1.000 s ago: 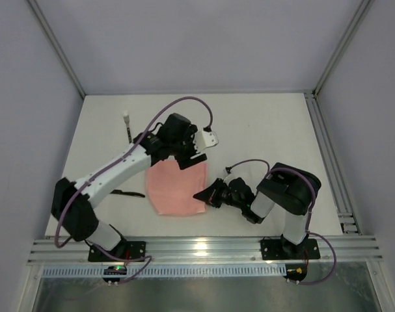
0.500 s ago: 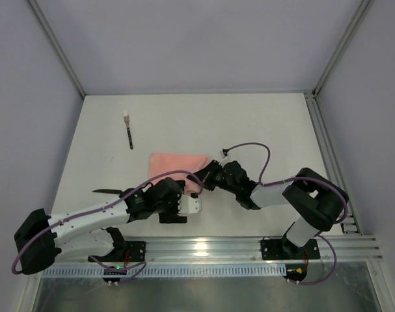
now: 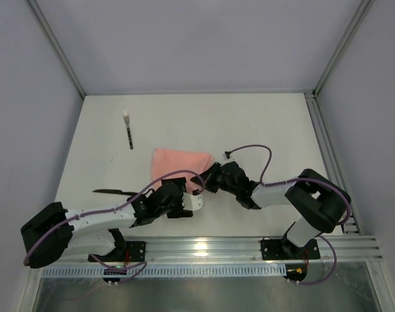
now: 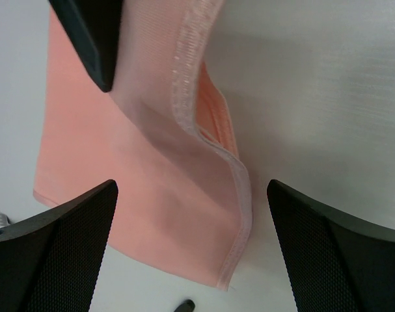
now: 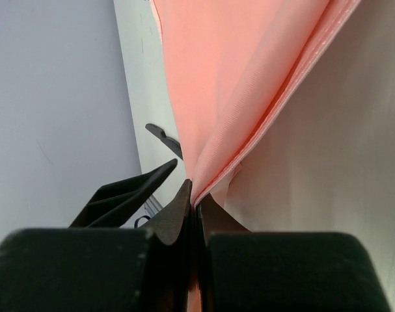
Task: Fold the napkin into a case and place the utensils inside
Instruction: Turn over the upper triangle folded napkin at the center of the board.
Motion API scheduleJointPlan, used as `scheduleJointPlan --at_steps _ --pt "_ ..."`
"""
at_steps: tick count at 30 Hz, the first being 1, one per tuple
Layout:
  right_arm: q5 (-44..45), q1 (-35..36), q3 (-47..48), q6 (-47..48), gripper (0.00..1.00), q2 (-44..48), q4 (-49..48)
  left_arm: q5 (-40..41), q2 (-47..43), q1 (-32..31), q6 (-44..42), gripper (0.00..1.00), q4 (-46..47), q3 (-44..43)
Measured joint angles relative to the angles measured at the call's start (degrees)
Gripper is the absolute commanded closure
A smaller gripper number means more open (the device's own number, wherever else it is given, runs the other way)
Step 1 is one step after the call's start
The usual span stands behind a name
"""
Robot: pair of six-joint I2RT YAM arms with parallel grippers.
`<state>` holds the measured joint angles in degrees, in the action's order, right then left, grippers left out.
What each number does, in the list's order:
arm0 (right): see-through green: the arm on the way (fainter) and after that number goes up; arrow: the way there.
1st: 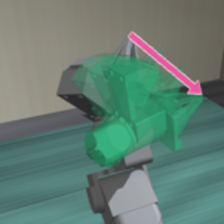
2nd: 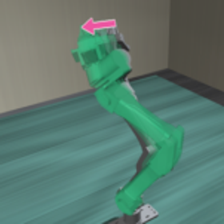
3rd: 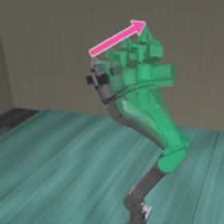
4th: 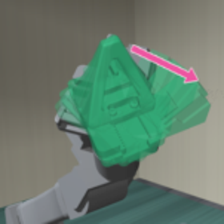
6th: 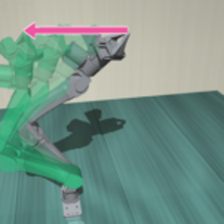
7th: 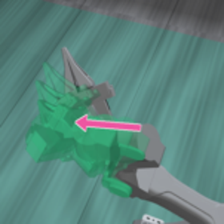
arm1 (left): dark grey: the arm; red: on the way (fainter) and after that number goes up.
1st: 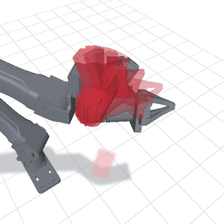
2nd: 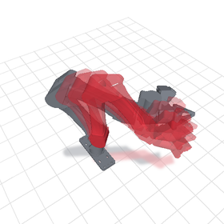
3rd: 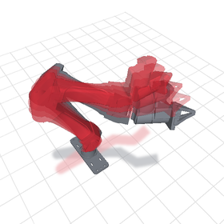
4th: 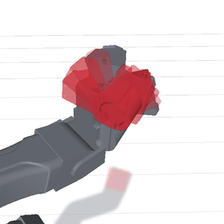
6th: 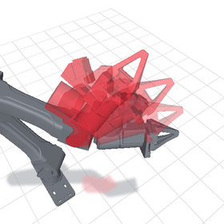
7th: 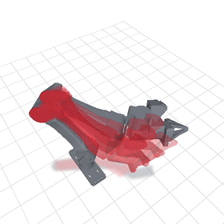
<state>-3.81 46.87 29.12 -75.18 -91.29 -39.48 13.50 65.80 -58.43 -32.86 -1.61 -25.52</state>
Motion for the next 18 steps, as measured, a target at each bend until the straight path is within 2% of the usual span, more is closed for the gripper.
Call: scheduleJointPlan --at_steps 10,13,14,16,18 --pt "0.0 -0.02 2.25 0.0 0.96 0.26 0.96 4.04 4.02 0.02 -2.64 0.01 9.66 3.78" --pt "-0.15 0.0 2.34 0.0 0.96 0.26 1.07 6.36 6.25 0.42 -3.61 0.14 14.62 4.5" --pt "-0.2 0.0 2.34 0.0 0.96 0.26 1.16 6.54 6.8 0.72 -3.74 0.25 15.58 4.7" --pt "-0.39 -0.02 2.34 0.0 0.96 0.28 1.29 6.84 7.5 1.79 -3.78 0.38 16.94 5.18" --pt "-0.61 -0.13 2.32 0.0 0.96 0.31 1.44 6.91 7.41 3.34 -3.85 0.37 17.2 5.68"
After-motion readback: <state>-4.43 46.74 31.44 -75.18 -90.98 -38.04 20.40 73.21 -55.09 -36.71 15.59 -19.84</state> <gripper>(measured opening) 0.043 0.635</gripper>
